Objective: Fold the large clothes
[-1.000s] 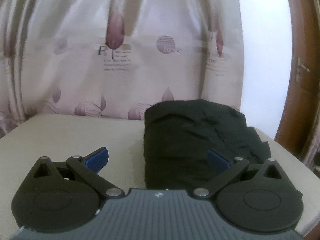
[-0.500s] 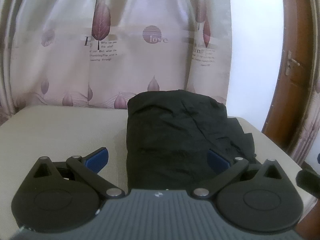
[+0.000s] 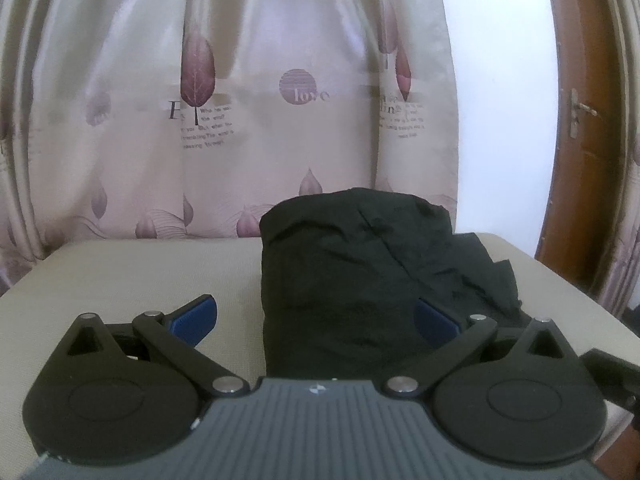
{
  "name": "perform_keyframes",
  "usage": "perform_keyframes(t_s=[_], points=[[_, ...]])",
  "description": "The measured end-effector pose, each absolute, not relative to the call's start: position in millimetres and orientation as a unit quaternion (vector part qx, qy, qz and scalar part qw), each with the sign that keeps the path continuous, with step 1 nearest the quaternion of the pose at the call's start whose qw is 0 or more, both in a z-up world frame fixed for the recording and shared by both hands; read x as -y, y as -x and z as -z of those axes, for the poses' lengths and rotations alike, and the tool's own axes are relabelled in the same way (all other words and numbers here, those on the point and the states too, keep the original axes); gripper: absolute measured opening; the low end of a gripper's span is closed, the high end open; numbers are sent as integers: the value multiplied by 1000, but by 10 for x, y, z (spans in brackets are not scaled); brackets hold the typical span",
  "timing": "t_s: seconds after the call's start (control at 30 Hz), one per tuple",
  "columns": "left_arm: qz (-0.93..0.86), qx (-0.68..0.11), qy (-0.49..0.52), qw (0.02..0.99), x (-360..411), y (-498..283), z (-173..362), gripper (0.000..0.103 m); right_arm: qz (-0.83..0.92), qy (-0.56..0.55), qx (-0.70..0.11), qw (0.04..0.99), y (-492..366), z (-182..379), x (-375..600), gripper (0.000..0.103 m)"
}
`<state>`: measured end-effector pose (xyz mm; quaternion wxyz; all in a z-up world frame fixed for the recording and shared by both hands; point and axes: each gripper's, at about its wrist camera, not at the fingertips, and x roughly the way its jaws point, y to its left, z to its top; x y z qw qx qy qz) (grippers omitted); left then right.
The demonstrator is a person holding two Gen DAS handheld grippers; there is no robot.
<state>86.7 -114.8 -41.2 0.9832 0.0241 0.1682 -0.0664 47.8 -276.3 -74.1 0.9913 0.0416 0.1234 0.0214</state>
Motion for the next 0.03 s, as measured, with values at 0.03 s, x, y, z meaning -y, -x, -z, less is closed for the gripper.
perform_keyframes(t_s=[0.03], points=[[69,-172,-24,982,1157,-871,409,103,-19,-43,-123,991,-479,741,2764,103]])
